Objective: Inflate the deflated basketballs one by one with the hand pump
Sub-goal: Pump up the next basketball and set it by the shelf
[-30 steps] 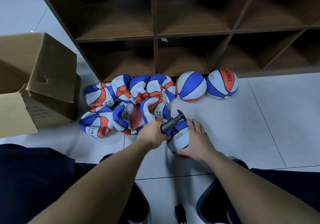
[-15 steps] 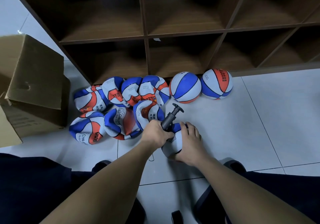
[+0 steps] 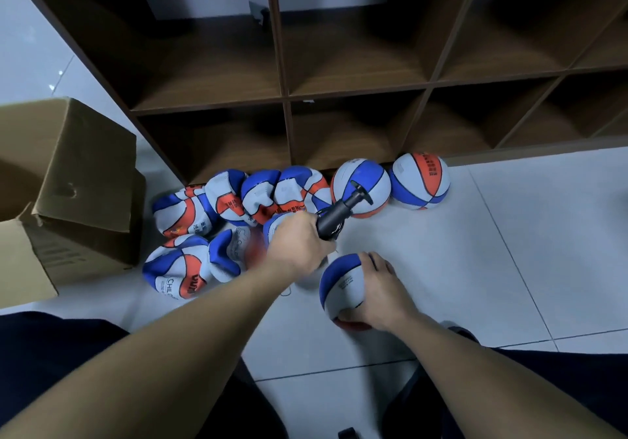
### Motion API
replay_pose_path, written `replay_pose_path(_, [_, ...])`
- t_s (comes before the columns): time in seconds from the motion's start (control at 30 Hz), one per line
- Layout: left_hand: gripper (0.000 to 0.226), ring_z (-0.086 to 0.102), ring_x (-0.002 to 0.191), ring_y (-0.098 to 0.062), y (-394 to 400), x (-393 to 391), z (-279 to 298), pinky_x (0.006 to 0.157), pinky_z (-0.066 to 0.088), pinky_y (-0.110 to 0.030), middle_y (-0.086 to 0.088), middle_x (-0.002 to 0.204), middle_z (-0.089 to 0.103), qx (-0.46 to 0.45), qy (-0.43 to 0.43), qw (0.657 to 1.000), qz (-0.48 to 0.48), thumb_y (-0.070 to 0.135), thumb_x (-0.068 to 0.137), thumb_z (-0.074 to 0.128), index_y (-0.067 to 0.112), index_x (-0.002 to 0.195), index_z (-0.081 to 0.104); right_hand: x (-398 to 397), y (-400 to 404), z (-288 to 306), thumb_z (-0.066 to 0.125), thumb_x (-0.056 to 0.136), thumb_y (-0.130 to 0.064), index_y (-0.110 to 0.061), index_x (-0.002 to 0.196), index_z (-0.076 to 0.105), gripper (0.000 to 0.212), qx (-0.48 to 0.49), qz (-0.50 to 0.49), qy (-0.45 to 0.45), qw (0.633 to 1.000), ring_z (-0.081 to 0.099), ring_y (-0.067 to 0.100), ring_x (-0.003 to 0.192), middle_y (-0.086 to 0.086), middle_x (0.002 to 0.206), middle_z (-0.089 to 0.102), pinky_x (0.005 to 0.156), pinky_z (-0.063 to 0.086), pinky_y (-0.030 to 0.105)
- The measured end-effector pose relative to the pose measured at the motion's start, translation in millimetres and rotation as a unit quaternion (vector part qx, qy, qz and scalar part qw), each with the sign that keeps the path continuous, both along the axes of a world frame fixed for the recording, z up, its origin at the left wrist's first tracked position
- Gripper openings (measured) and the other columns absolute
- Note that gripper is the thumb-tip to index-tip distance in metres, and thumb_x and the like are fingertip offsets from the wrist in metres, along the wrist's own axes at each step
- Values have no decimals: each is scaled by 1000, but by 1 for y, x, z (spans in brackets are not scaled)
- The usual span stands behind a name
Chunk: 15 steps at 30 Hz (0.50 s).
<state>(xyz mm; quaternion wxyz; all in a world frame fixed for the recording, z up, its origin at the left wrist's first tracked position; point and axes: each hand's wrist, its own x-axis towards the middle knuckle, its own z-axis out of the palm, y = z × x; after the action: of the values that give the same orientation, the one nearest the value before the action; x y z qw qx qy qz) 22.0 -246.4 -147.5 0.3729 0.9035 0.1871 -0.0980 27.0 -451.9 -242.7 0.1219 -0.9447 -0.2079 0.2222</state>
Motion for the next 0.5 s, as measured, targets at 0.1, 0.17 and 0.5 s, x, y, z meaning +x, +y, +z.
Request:
replay_pose_path(0.1, [23,66,60,-19,6,21,50,52,46,-28,2,65,65,33,-19,998,-43,26,84,86,23,77,65,39,-12,46,83,49,-81,-21,164,16,146,-12,67,20,998,35,25,146,-2,158,31,115,46,43])
replay_pose_path(0.17, [28,60,55,-16,15,34,81,47,38,-24,3,59,60,52,-29,997,-51,30,79,89,19,72,65,72,-28,85,82,45,-82,-24,164,16,148,-35,108,20,993,34,24,149,-2,161,32,118,44,43])
replay_pose_path(0.5, [27,70,57,-19,-3,78,106,56,54,-37,-2,62,71,45,-43,991,-118,31,81,90,17,72,69,191,-131,172,87,46,-80,-24,166,11,153,-167,57,-20,984,40,25,143,-4,161,34,106,54,43])
